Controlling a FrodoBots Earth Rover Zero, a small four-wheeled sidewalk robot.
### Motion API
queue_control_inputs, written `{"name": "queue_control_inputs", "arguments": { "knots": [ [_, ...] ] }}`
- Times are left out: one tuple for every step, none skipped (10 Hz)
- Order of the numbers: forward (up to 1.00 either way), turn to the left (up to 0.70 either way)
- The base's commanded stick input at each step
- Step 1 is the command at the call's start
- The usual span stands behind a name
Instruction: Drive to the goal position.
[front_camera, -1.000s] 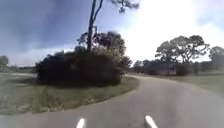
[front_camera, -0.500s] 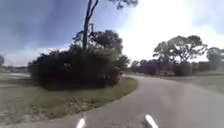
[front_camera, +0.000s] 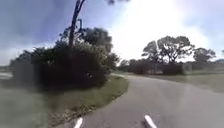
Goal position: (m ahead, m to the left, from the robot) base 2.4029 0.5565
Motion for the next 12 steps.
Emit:
{"name": "queue_control_inputs", "arguments": {
  "knots": [
    [0.70,0.00],
    [0.70,0.00],
    [0.70,0.00],
    [0.70,-0.06],
    [0.70,-0.13],
    [0.70,-0.19],
    [0.70,-0.25],
    [0.70,-0.32],
    [0.70,-0.35],
    [0.70,-0.35],
    [0.70,-0.35],
    [0.70,-0.35]
  ]
}}
